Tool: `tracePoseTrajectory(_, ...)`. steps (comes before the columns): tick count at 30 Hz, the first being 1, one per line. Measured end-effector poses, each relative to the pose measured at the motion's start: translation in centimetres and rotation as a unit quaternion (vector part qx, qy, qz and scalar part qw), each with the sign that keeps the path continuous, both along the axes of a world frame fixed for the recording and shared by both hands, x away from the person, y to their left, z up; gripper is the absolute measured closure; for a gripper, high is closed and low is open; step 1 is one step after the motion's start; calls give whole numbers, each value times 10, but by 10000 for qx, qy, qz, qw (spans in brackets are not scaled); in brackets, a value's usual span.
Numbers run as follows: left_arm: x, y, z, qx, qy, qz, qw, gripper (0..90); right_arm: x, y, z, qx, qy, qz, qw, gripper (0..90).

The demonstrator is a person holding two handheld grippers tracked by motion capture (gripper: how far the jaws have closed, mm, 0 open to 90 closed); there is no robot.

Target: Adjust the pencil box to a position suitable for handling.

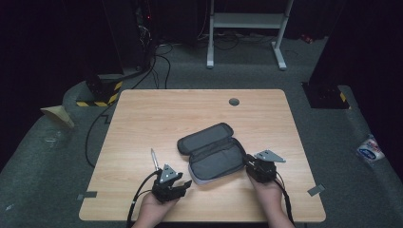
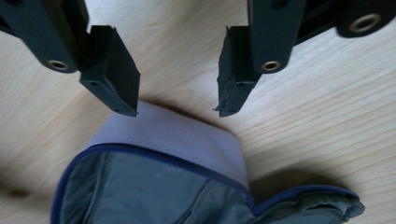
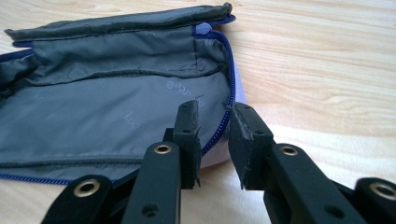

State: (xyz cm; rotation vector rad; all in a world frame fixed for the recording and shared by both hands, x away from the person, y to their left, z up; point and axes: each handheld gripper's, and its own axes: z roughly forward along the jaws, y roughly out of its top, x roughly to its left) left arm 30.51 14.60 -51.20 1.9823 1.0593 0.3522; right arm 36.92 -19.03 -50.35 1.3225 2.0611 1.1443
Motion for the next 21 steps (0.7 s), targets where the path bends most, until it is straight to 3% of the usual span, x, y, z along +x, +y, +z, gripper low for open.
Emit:
tracePoseTrajectory(3,-8,-7,-2,14,-69,-26,10000,378,-7,-2,1,78,-86,0,9999,722)
tracePoseTrajectory(9,-2,-16,-4,23,-9,85,10000,304,-11,0,-1,125,-116,81,9998,718)
tracePoseTrajectory(10,0,-18,-4,-127,89,150,9998,308,-11,0,-1,169,-88,79,9998,719)
tracePoseTrajectory(13,3,-21,-5,-201,138,203,9995,338,-12,0,-1,186,-65,131,9997,721)
tracePoseTrajectory(21,4,-15,-5,-36,-96,322,9994,429,-23,2,-3,240,-18,269,9993,724)
